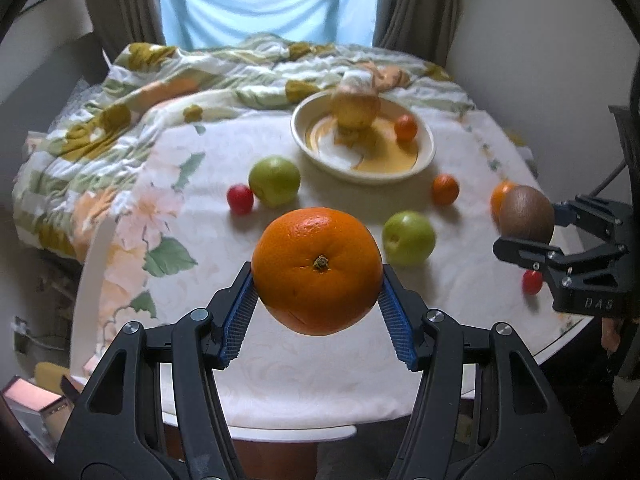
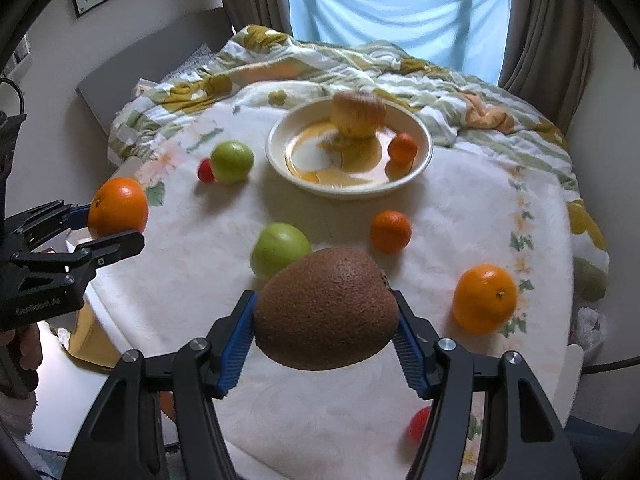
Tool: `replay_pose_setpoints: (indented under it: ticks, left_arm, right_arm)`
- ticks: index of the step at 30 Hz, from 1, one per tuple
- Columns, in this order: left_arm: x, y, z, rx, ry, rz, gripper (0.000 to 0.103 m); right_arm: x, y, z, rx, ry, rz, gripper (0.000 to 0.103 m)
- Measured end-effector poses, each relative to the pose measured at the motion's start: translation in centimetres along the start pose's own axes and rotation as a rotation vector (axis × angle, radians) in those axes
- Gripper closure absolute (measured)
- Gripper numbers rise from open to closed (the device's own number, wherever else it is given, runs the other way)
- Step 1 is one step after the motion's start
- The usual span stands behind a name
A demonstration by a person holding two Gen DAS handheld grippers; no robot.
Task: Organize fruits
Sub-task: 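Place the orange in the bowl with the left tool while the right tool carries the kiwi toward it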
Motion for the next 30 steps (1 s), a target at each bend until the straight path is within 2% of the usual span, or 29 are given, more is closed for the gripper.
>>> replay_pose_setpoints:
  ticks: [6, 12, 18, 30]
  left_arm:
    - [0.2, -2.2, 2.6, 0.047, -0.024, 0.005, 0.038]
    - [-0.1, -2.1, 5.6, 0.081, -0.033, -0.014, 0.038]
    - [-0.3, 0.4, 8.9, 0.091, -0.016, -0.055, 0.038]
    - [0.6, 9.2, 14.8, 0.025, 0.106, -0.178, 0.038]
  right_arm:
    - [-0.5, -2.6, 1.8, 0.052, -0.013, 0.007, 0.043]
    - [-0.1, -3.7, 4.2, 0.099, -0.009, -0.012, 0.043]
    - [1.0, -3.1, 6.5, 0.134, 0.039, -0.034, 0.043]
    - [4.5, 0.6, 10.3, 0.161, 0.205, -0.107, 0.043]
Point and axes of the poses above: each gripper's, at about its wrist camera, not at the fingertips, and y roughly the way its jaws point, x to its right, z to its top, the point moved 5 cm from there along y, roughly the way its jaws point, and after that the axes turned 12 degrees about z, right-handed, at the moved point
